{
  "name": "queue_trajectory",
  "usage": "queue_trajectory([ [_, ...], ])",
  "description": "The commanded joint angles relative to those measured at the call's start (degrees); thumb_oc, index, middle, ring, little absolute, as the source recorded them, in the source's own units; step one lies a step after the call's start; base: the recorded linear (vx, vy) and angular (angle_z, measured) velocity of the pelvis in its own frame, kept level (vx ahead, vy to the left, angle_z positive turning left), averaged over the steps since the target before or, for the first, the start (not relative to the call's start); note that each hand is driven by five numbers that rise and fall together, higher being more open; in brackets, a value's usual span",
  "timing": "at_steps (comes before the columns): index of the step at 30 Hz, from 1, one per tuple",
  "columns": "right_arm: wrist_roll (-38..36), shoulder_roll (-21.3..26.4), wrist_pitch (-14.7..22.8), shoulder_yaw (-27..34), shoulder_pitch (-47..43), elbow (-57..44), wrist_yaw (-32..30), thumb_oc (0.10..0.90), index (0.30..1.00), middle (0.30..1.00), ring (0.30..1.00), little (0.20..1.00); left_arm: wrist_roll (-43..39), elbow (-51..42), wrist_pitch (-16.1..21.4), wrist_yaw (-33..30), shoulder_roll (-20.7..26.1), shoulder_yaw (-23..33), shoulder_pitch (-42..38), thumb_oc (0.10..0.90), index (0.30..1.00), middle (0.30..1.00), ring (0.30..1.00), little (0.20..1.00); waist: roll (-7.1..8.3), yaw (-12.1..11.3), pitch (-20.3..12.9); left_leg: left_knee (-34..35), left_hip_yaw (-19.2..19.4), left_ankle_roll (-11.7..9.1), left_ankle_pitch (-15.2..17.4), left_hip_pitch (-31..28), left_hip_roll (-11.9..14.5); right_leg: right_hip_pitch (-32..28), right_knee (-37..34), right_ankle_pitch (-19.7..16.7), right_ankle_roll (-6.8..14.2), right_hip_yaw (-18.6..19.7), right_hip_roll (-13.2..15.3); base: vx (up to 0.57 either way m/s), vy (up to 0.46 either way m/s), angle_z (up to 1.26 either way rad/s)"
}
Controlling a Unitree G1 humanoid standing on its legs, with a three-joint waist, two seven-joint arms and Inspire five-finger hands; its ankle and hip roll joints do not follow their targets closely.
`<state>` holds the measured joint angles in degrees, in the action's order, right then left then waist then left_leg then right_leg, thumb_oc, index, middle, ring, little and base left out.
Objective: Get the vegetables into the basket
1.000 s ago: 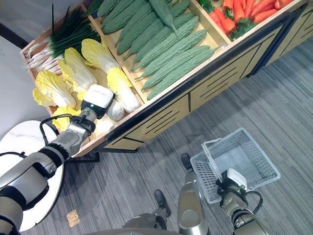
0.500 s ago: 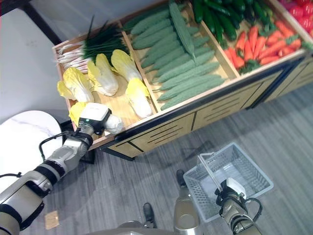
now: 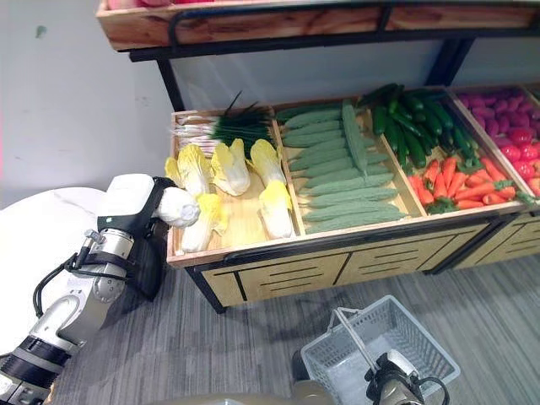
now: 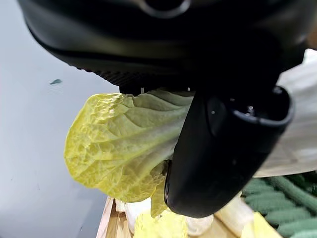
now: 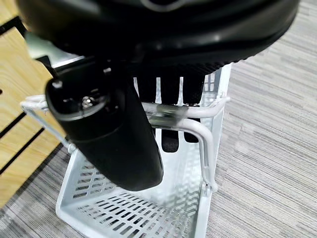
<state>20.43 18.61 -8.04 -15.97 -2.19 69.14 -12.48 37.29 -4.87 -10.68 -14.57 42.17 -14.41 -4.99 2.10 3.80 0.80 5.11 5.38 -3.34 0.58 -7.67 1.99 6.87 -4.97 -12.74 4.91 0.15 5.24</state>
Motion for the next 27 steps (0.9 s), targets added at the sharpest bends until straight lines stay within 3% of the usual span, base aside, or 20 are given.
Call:
queue_trajectory([
  [1, 0.8, 1.8, 0.2, -0.2, -2.6, 0.7, -0.9, 0.4, 0.3, 0.3, 0.3, 0.3, -2.7, -2.3, 2.2, -3.9, 1.9, 5.5, -6.4, 0.4, 0.3, 0.3, 0.3, 0.3, -1.54, 1.8, -1.9, -0.4, -1.0, -0.5, -0.8, 4.0, 0.6, -3.7, 1.3, 6.3, 4.5, 1.9, 2.0, 0.04, -0.007, -0.09],
  [5, 0.0, 1.2, 0.1, 1.3, -1.4, 0.8, -1.0, 0.4, 0.3, 0.3, 0.3, 0.3, -9.8, -5.7, 3.7, -5.0, -2.2, 9.8, -0.3, 0.4, 0.3, 0.3, 0.3, 0.3, -1.24, 1.9, -2.2, -0.5, -0.5, -0.2, -1.3, 3.6, 0.5, -3.8, 1.7, 5.9, 4.5, 2.1, 2.1, -0.02, 0.012, -0.1],
  [6, 0.0, 1.1, -0.2, 2.1, -1.0, 1.0, -1.4, 0.4, 0.3, 0.3, 0.3, 0.3, -18.9, -5.7, 5.5, -6.9, -7.9, 10.6, 1.5, 0.4, 0.3, 0.3, 0.3, 0.3, -1.19, 1.9, -2.1, -0.3, -0.6, 0.0, -0.6, 3.1, 0.4, -4.2, 1.7, 6.3, 4.7, 1.9, 2.3, -0.03, 0.07, -0.08],
  [7, -0.5, 1.0, -0.1, 2.8, -1.0, 1.1, -1.6, 0.4, 0.3, 0.3, 0.3, 0.3, -22.4, -5.7, 6.4, -5.9, -10.7, 10.5, 2.8, 0.4, 0.3, 0.3, 0.3, 0.3, -0.93, 2.2, -1.7, -0.4, -0.6, 0.3, -1.0, 3.3, 0.0, -3.7, 2.0, 5.6, 4.8, 2.1, 2.5, 0.02, 0.072, -0.03],
  [14, -1.0, 1.0, -0.3, 3.6, -1.0, 0.7, -1.5, 0.4, 0.3, 0.3, 0.3, 0.3, -22.4, -6.6, 5.7, -4.6, -9.9, 9.9, 1.9, 0.4, 0.3, 0.3, 0.3, 0.3, -0.46, 3.0, -0.4, -0.2, 0.3, 1.7, -0.1, 3.5, -1.6, -2.2, 2.4, 4.4, 6.2, 3.4, 3.7, -0.04, 0.104, -0.1],
  [17, -1.2, 0.6, -0.6, 3.9, -1.6, 0.7, -1.9, 0.4, 0.3, 0.3, 0.3, 0.3, -21.8, -6.9, 5.8, -4.2, -8.9, 8.9, 0.7, 0.4, 0.3, 0.3, 0.3, 0.3, 0.28, 3.8, 1.0, -0.1, 2.2, 2.9, 0.3, 3.9, -3.5, 0.4, 3.2, 2.2, 8.2, 5.6, 5.0, -0.1, 0.203, -0.26],
  [23, -1.4, -0.1, -0.8, 4.3, -1.6, 0.1, -2.2, 0.4, 0.3, 0.3, 0.3, 0.3, -21.6, -6.7, 5.8, -4.0, -8.3, 7.7, -0.7, 0.4, 0.3, 0.3, 0.3, 0.3, 1.44, 4.6, 3.1, -0.1, 4.3, 3.9, 0.8, 4.0, -5.2, 2.9, 4.7, -0.5, 9.7, 7.7, 6.4, -0.06, 0.129, -0.34],
  [25, -1.9, -0.8, -0.8, 4.8, -1.1, 0.0, -2.6, 0.4, 0.3, 0.3, 0.3, 0.3, -21.1, -6.3, 5.6, -3.9, -7.6, 7.1, -1.6, 0.4, 0.3, 0.3, 0.3, 0.3, 2.32, 5.0, 4.3, -0.1, 5.7, 3.8, 0.9, 4.4, -5.5, 4.3, 5.0, -2.7, 9.9, 6.1, 7.2, -0.09, 0.099, -0.33],
  [27, -1.8, -1.1, -0.8, 4.6, -1.4, -0.1, -2.6, 0.4, 0.3, 0.3, 0.3, 0.3, -21.2, -6.3, 5.4, -4.1, -7.2, 7.3, -1.9, 0.4, 0.3, 0.3, 0.3, 0.3, 2.28, 4.4, 5.2, -0.1, 7.0, 3.7, 0.7, 4.6, -4.7, 5.2, 6.1, -2.6, 9.5, 1.8, 8.2, -0.09, 0.017, -0.34],
])
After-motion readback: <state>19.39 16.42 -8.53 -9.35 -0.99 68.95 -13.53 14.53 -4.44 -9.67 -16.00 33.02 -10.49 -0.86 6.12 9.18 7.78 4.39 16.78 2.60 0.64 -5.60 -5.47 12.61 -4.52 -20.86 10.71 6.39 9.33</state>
